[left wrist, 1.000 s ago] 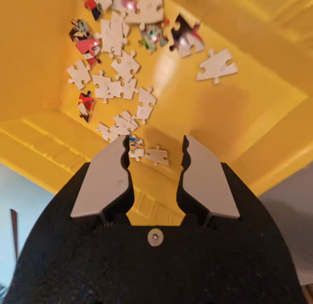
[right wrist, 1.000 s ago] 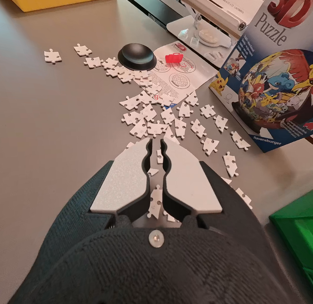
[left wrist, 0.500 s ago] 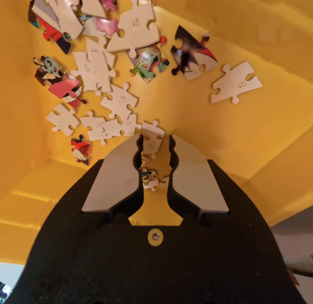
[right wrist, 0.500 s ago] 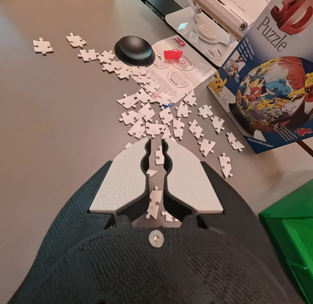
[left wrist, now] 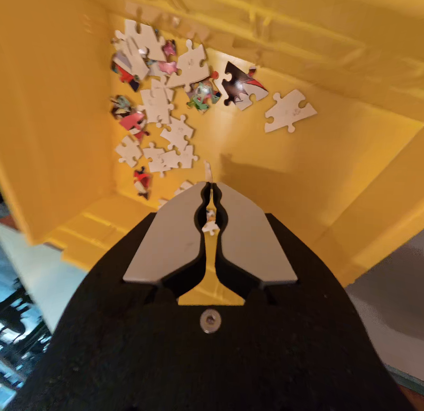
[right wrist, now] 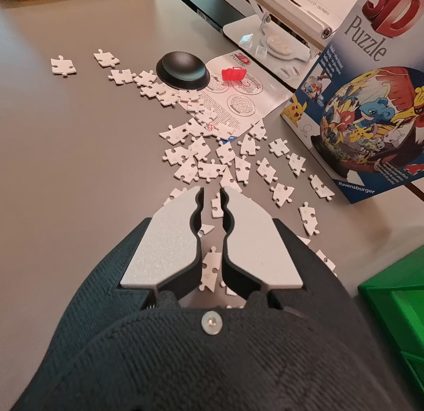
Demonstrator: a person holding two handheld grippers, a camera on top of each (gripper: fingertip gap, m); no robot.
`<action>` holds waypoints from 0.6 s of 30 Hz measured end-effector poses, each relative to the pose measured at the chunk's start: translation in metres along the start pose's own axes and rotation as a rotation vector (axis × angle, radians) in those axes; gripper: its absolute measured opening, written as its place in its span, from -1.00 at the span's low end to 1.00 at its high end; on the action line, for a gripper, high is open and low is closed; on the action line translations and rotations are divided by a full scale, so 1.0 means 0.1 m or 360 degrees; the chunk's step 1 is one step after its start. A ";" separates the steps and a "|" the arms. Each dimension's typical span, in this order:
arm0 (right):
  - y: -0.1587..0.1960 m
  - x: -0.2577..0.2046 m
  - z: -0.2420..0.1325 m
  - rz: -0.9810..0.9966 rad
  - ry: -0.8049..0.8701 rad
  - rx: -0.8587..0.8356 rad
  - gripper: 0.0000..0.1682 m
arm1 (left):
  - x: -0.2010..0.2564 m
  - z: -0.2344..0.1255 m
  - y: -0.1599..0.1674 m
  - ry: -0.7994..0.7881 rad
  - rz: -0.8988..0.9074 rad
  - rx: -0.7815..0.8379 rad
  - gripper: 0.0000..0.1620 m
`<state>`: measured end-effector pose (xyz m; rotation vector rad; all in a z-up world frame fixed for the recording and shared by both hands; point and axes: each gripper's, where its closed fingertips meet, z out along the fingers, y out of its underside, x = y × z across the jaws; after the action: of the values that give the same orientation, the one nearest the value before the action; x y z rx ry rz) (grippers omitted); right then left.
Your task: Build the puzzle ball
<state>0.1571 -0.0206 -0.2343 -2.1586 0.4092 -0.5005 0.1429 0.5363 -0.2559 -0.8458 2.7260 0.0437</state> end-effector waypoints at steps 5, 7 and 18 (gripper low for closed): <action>0.01 -0.05 0.04 0.0019 -0.0045 0.0027 -0.84 | 0.12 -0.77 -0.63 -0.0389 0.0193 0.0434 -0.99; 0.01 -0.06 0.09 0.0051 -0.0063 0.0022 -0.84 | 0.33 -1.03 -1.04 -0.0518 0.0354 0.0638 -0.99; -0.12 0.06 0.38 0.0188 -0.0086 0.0016 -0.83 | 1.92 -1.07 -3.22 -0.0728 0.1013 0.1341 -0.99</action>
<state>0.1823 0.0095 -0.2443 -2.1191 0.4996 -0.3768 0.1436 0.1517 -0.1895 0.2452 2.1299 -0.6400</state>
